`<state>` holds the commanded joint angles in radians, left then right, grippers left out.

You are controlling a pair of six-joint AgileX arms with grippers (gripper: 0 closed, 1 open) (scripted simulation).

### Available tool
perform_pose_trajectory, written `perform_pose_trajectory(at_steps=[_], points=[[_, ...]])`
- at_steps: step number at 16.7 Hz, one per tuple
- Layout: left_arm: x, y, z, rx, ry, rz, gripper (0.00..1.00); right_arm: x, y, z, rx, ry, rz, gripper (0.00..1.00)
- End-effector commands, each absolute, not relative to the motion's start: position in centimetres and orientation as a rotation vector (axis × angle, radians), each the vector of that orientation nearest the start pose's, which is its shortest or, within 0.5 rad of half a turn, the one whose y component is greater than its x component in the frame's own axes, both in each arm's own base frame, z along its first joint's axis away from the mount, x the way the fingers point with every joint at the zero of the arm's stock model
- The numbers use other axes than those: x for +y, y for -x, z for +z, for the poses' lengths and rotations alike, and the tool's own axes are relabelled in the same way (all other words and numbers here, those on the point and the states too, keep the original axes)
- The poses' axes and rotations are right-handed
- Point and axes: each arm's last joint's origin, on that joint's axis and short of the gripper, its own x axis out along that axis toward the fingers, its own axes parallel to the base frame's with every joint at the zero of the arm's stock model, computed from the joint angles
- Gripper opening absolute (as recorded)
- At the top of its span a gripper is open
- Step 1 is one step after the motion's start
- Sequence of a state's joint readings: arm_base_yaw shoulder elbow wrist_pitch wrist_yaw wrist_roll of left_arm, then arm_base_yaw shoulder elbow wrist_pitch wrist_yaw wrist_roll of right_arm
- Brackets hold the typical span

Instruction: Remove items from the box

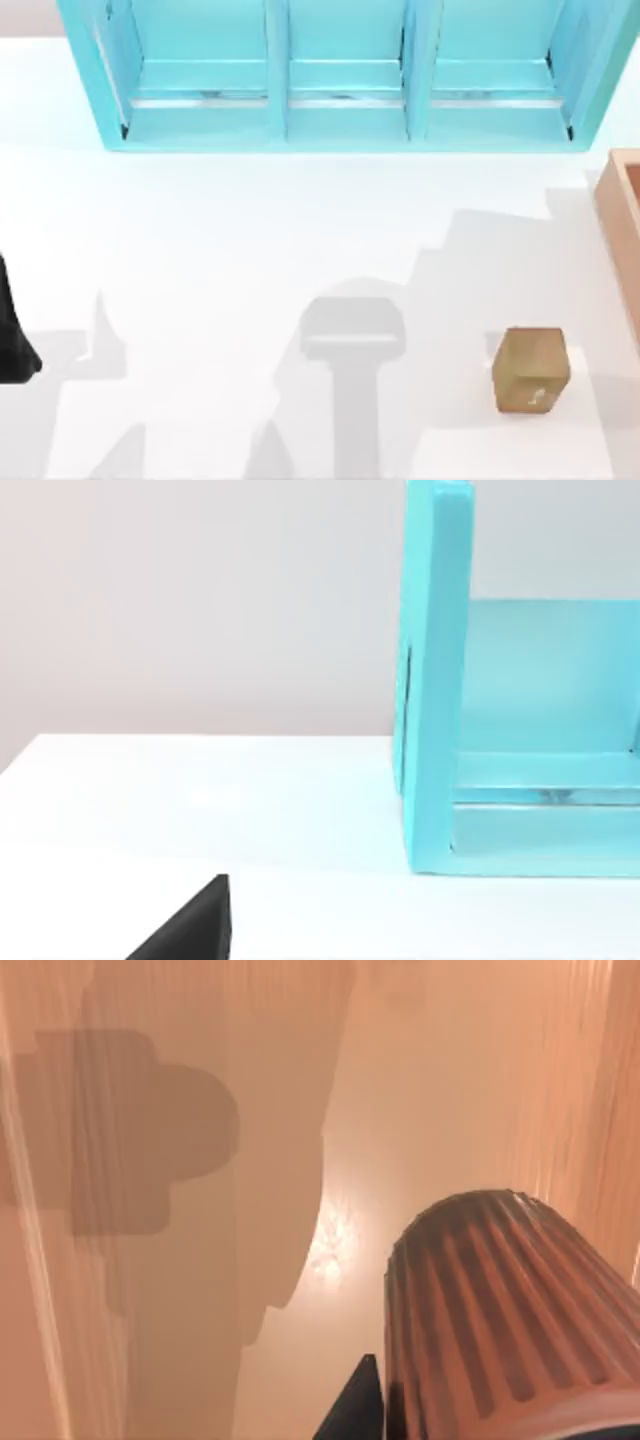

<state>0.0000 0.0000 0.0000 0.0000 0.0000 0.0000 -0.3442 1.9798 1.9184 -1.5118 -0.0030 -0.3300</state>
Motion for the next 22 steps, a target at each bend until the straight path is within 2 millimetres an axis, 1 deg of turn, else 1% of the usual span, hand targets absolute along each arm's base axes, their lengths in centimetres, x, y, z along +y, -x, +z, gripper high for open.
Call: perform_pose_trajectory(at_steps=[2, 4, 6, 8, 9, 10, 12, 14, 15, 17, 19, 20, 22], points=[[-0.1, -10.6, 16.0, 0.000, 0.000, 0.000, 1.00, -11.2, -35.9, 28.7, 1.566, -0.008, -0.004, 0.00], [-0.1, -10.6, 16.0, 0.000, 0.000, 0.000, 1.00, -8.6, -36.0, 28.4, 1.562, -0.008, -0.004, 0.00], [-0.1, -10.6, 16.0, 0.000, 0.000, 0.000, 1.00, -4.8, -35.8, 27.7, 1.566, -0.008, -0.003, 0.00], [-0.1, -10.6, 16.0, 0.000, 0.000, 0.000, 1.00, -0.2, -35.1, 26.7, 1.576, -0.009, -0.002, 0.00], [-0.1, -10.6, 16.0, 0.000, 0.000, 0.000, 1.00, 2.2, -34.4, 26.2, 1.582, -0.009, -0.002, 0.00], [-0.1, -10.6, 16.0, 0.000, 0.000, 0.000, 1.00, 4.6, -33.5, 25.6, 1.589, -0.008, -0.003, 0.00], [-0.1, -10.6, 16.0, 0.000, 0.000, 0.000, 1.00, 9.2, -31.0, 24.4, 1.600, -0.004, -0.007, 0.00], [-0.1, -10.6, 16.0, 0.000, 0.000, 0.000, 1.00, 12.9, -27.9, 23.2, 1.606, 0.001, -0.013, 0.00], [-0.1, -10.6, 16.0, 0.000, 0.000, 0.000, 1.00, 14.4, -26.3, 22.6, 1.605, 0.003, -0.015, 0.00], [-0.1, -10.6, 16.0, 0.000, 0.000, 0.000, 1.00, 16.6, -23.1, 21.6, 1.597, 0.003, -0.014, 0.00], [-0.1, -10.6, 16.0, 0.000, 0.000, 0.000, 1.00, 17.8, -20.3, 20.8, 1.585, -0.002, -0.010, 0.00], [-0.1, -10.6, 16.0, 0.000, 0.000, 0.000, 1.00, 18.1, -19.2, 20.4, 1.579, -0.005, -0.007, 0.00], [-0.1, -10.6, 16.0, 0.000, 0.000, 0.000, 1.00, 18.4, -18.1, 20.1, 1.570, -0.012, -0.001, 0.00]])
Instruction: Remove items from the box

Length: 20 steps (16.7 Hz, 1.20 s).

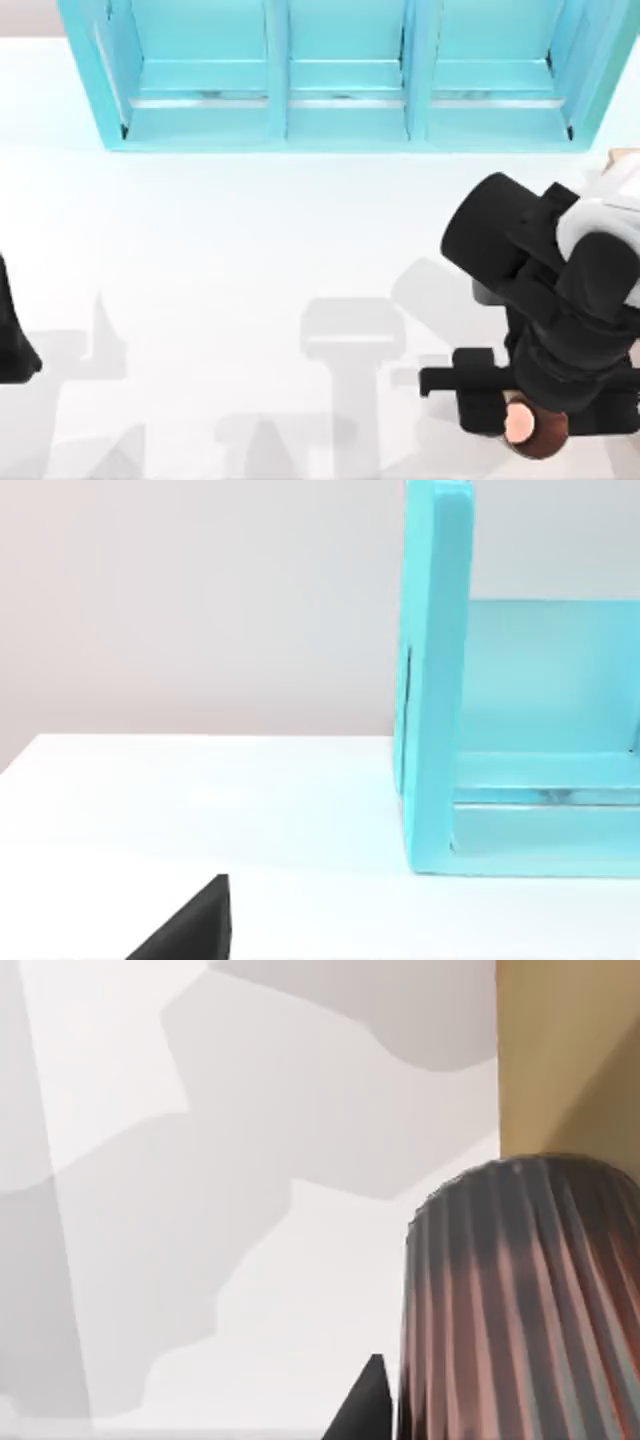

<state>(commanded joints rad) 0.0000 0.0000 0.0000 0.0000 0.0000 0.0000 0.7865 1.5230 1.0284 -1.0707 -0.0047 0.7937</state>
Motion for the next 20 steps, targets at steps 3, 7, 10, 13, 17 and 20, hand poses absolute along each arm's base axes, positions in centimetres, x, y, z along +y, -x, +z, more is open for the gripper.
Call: perform_pose_trajectory(at_steps=[3, 7, 10, 13, 17, 20], points=[[-0.1, -10.6, 16.0, 0.000, 0.000, 0.000, 1.00, 18.4, -18.0, 20.1, 1.569, -0.013, 0.000, 0.00], [-0.1, -10.6, 16.0, 0.000, 0.000, 0.000, 1.00, 18.4, -18.1, 19.7, 1.573, -0.013, -0.005, 0.00], [-0.1, -10.6, 16.0, 0.000, 0.000, 0.000, 1.00, 18.4, -18.1, 18.7, 1.571, -0.014, -0.003, 0.00], [-0.1, -10.6, 16.0, 0.000, 0.000, 0.000, 1.00, 18.5, -18.1, 17.7, 1.571, -0.013, -0.002, 0.00], [-0.1, -10.6, 16.0, 0.000, 0.000, 0.000, 1.00, 18.5, -18.0, 16.3, 1.568, -0.014, 0.001, 0.00], [-0.1, -10.6, 16.0, 0.000, 0.000, 0.000, 1.00, 18.5, -17.9, 15.6, 1.569, -0.013, 0.000, 0.00]])
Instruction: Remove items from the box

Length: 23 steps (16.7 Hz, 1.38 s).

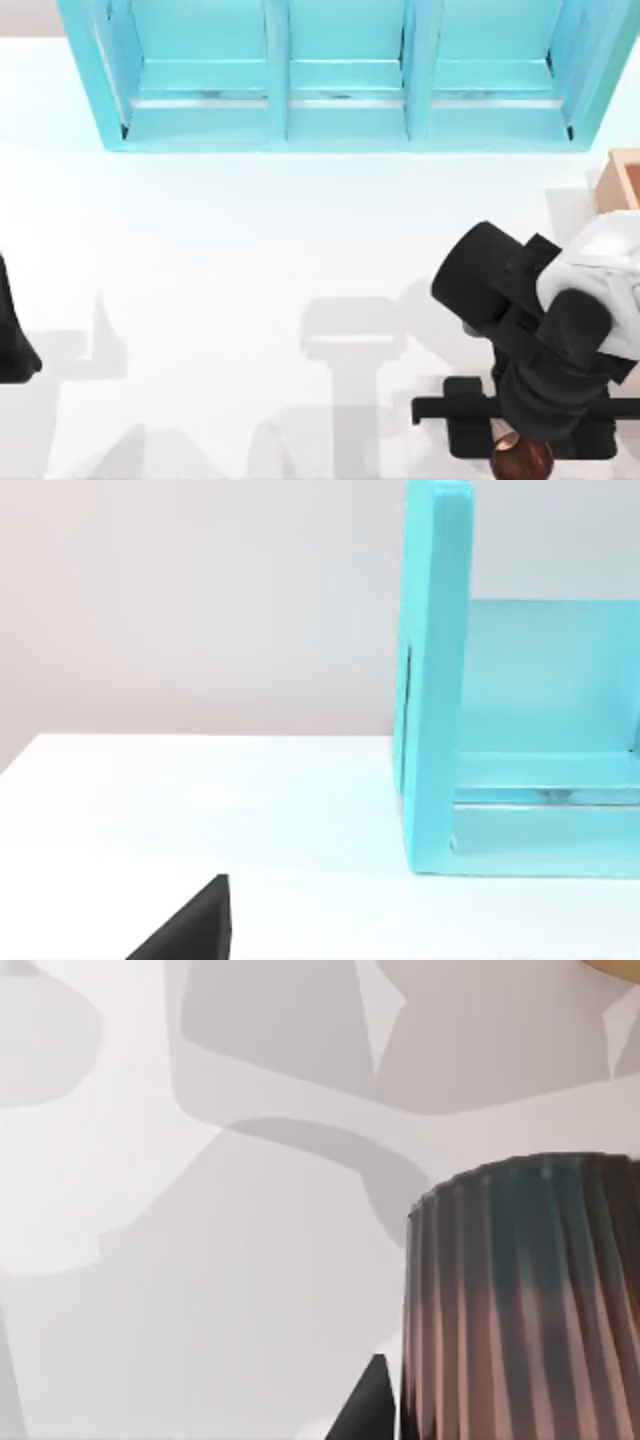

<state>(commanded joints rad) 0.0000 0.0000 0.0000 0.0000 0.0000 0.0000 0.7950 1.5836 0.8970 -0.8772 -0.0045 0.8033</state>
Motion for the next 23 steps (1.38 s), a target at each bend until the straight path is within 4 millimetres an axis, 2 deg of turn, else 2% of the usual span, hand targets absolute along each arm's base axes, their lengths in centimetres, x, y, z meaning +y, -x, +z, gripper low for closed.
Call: perform_pose_trajectory(at_steps=[3, 16, 23], points=[[-0.12, -10.57, 16.00, 0.000, 0.000, 0.000, 1.00, 18.45, -17.94, 15.57, 1.569, -0.013, 0.000, 0.00], [-0.12, -10.57, 16.00, 0.000, 0.000, 0.000, 1.00, 18.45, -17.94, 15.57, 1.569, -0.013, 0.000, 0.98], [-0.12, -10.57, 16.00, 0.000, 0.000, 0.000, 1.00, 18.45, -17.94, 15.57, 1.569, -0.013, 0.000, 1.00]])
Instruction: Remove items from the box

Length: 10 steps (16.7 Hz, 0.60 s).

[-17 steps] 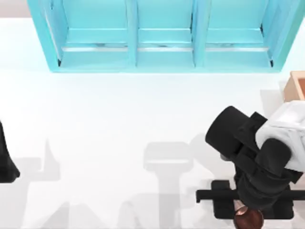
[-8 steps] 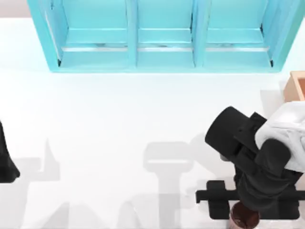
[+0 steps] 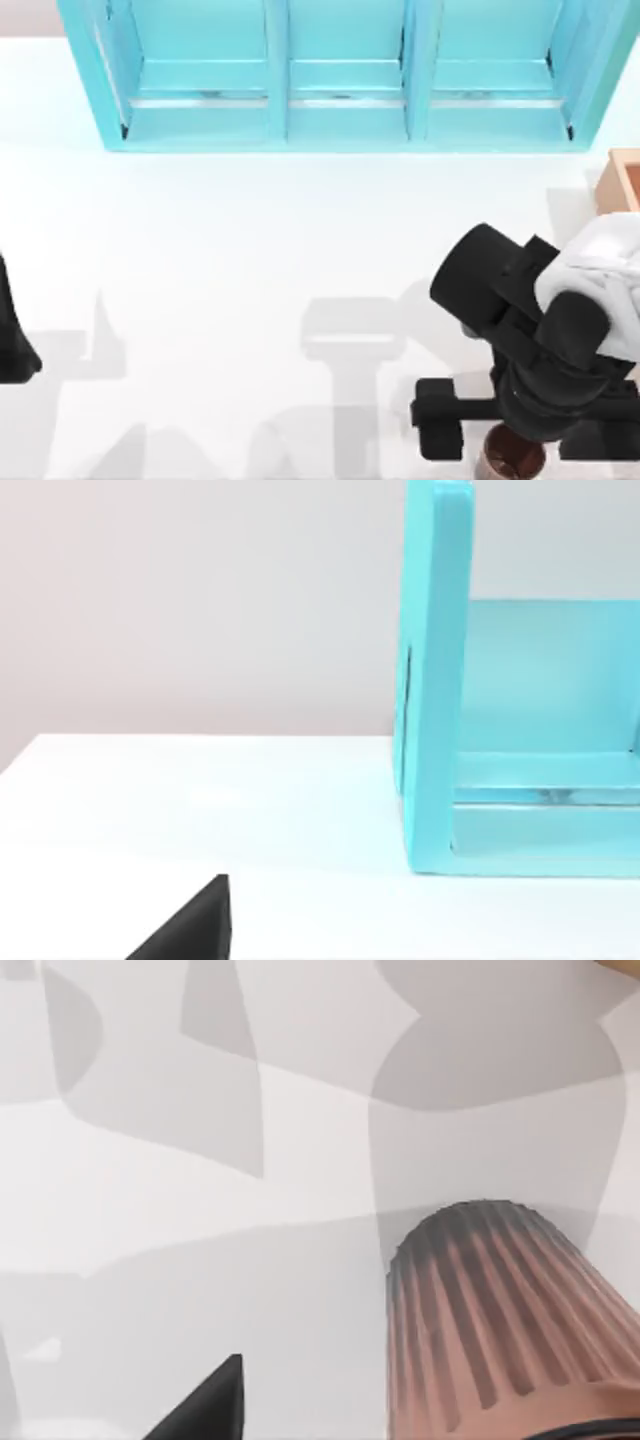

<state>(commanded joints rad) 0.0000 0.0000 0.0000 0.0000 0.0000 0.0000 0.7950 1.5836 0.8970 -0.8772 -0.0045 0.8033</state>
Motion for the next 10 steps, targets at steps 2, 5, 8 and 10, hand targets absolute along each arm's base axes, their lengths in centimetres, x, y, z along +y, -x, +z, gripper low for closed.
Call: perform_pose_trajectory(at_steps=[2, 5, 8, 10], points=[[-0.1, -10.6, 16.0, 0.000, 0.000, 0.000, 1.00, 18.4, -18.0, 15.6, 1.569, -0.013, 0.000, 1.00], [-0.1, -10.6, 16.0, 0.000, 0.000, 0.000, 1.00, 18.6, -18.1, 16.4, 1.570, -0.013, -0.001, 1.00], [-0.1, -10.6, 16.0, 0.000, 0.000, 0.000, 1.00, 18.8, -18.3, 18.7, 1.571, -0.012, -0.002, 1.00], [-0.1, -10.6, 16.0, 0.000, 0.000, 0.000, 1.00, 18.8, -18.3, 20.7, 1.570, -0.013, -0.001, 1.00]])
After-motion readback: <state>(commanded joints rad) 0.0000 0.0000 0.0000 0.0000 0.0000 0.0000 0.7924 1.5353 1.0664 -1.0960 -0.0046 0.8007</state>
